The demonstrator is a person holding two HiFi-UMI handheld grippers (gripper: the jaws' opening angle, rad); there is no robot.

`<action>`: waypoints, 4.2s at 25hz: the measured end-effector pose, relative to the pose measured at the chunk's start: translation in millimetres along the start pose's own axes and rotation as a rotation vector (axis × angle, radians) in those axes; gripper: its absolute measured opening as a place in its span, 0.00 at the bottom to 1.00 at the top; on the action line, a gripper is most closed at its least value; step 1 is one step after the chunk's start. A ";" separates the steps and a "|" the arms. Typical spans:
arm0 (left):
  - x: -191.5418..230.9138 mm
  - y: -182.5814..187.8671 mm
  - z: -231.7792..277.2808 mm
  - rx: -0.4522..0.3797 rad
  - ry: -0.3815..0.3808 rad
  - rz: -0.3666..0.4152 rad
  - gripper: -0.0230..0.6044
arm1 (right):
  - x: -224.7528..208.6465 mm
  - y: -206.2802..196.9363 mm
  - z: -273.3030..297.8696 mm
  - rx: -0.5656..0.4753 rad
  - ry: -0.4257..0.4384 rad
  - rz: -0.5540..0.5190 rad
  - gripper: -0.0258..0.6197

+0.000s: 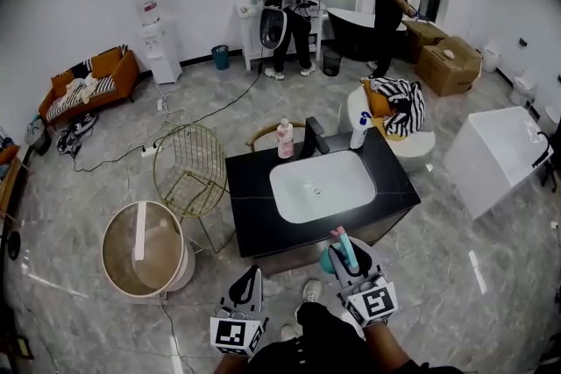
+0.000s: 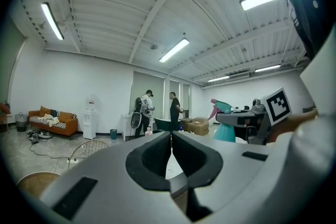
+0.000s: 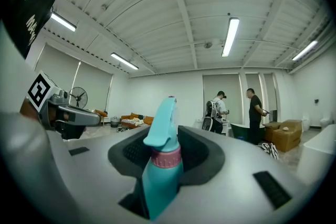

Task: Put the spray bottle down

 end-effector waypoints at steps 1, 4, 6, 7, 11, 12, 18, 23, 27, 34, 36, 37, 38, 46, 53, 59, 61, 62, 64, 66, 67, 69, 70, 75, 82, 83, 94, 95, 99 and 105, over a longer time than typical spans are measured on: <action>5.2 0.5 4.6 0.003 0.008 -0.001 0.06 | -1.2 -0.7 7.7 -0.005 0.005 0.004 0.23; 21.2 -0.5 22.7 0.010 0.026 -0.003 0.06 | -4.1 -4.3 35.0 -0.035 0.035 0.016 0.23; 30.0 1.7 38.6 0.005 0.036 -0.002 0.06 | -11.6 -7.0 54.7 -0.046 0.045 0.012 0.23; 33.9 4.8 47.8 0.001 0.040 -0.001 0.06 | -17.1 -7.2 65.0 -0.051 0.046 0.009 0.23; 48.5 17.5 87.0 -0.011 0.046 0.008 0.06 | -37.6 -2.5 106.0 -0.075 0.067 0.004 0.23; 52.3 20.8 96.4 -0.015 0.049 0.010 0.06 | -43.2 -2.6 116.4 -0.090 0.067 0.002 0.23; 68.7 37.7 146.3 -0.029 0.086 0.020 0.06 | -73.4 -2.0 173.6 -0.122 0.110 -0.013 0.23; 78.8 42.1 173.4 -0.020 0.117 0.014 0.06 | -86.4 -2.8 207.1 -0.132 0.152 -0.005 0.23; 83.6 43.8 192.8 -0.032 0.148 0.011 0.06 | -90.9 -11.1 226.9 -0.129 0.203 0.008 0.23; 100.2 36.4 204.2 -0.013 0.184 0.003 0.06 | -75.8 -26.5 258.1 -0.108 0.283 0.028 0.23; 105.1 38.6 206.4 -0.003 0.183 -0.004 0.06 | -70.5 -28.6 267.2 -0.108 0.290 0.030 0.23; 107.4 40.2 207.3 0.003 0.180 -0.011 0.06 | -67.8 -29.2 271.2 -0.106 0.292 0.031 0.23; 110.3 41.4 207.6 0.012 0.178 -0.015 0.06 | -64.8 -29.7 274.9 -0.102 0.293 0.031 0.23; 127.2 27.3 202.3 0.055 0.182 -0.032 0.06 | -43.4 -58.2 304.7 -0.052 0.307 0.032 0.23; 136.3 -0.2 188.8 0.141 0.229 -0.081 0.06 | -22.8 -96.7 351.9 -0.012 0.341 0.044 0.23; 154.6 -23.7 175.0 0.207 0.283 -0.125 0.06 | 15.3 -128.8 395.0 -0.021 0.387 0.024 0.23; 159.9 -31.6 165.3 0.240 0.304 -0.150 0.06 | 33.8 -138.0 403.6 -0.020 0.408 0.032 0.23; 161.2 -35.0 160.4 0.249 0.313 -0.156 0.06 | 41.3 -141.9 405.7 -0.021 0.417 0.037 0.23; 162.7 -42.8 151.8 0.258 0.327 -0.162 0.06 | 52.9 -148.7 409.2 -0.029 0.428 0.046 0.23; 164.6 -51.4 144.8 0.264 0.335 -0.174 0.06 | 62.3 -154.6 413.4 -0.042 0.436 0.054 0.23; 165.8 -55.2 142.4 0.265 0.337 -0.179 0.06 | 67.0 -157.5 415.9 -0.047 0.442 0.053 0.23; 167.6 -62.0 139.4 0.272 0.342 -0.192 0.06 | 75.8 -163.7 420.0 -0.056 0.455 0.045 0.23; 167.5 -66.1 137.8 0.290 0.345 -0.206 0.06 | 79.5 -166.8 421.3 -0.059 0.458 0.045 0.23; 166.0 -84.2 126.1 0.366 0.371 -0.260 0.06 | 91.0 -180.0 423.5 -0.066 0.463 0.066 0.23; 165.2 -91.9 121.7 0.376 0.374 -0.265 0.06 | 95.1 -181.6 423.2 -0.099 0.458 0.056 0.24; 164.8 -92.3 122.4 0.376 0.370 -0.264 0.06 | 95.4 -182.1 423.0 -0.096 0.460 0.055 0.24; 166.2 -76.1 128.7 0.309 0.335 -0.192 0.06 | 83.5 -163.2 401.5 -0.111 0.488 0.054 0.39; 166.3 -72.4 130.0 0.298 0.326 -0.184 0.06 | 79.8 -157.4 396.7 -0.118 0.480 0.066 0.39; 171.4 -56.2 146.5 0.253 0.276 -0.137 0.06 | 58.4 -134.4 383.9 -0.137 0.447 0.092 0.39; 176.0 -28.9 184.2 0.184 0.218 -0.077 0.06 | 4.4 -95.8 362.0 -0.107 0.355 0.086 0.23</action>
Point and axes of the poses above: the fingertips, and each gripper's own axes: z forward along the fingers, x to its left, y out of its top, the point moved 4 cm from there along -z, backward along the fingers, and after that the axes turned 11 degrees about -z, right-handed, at the moved point
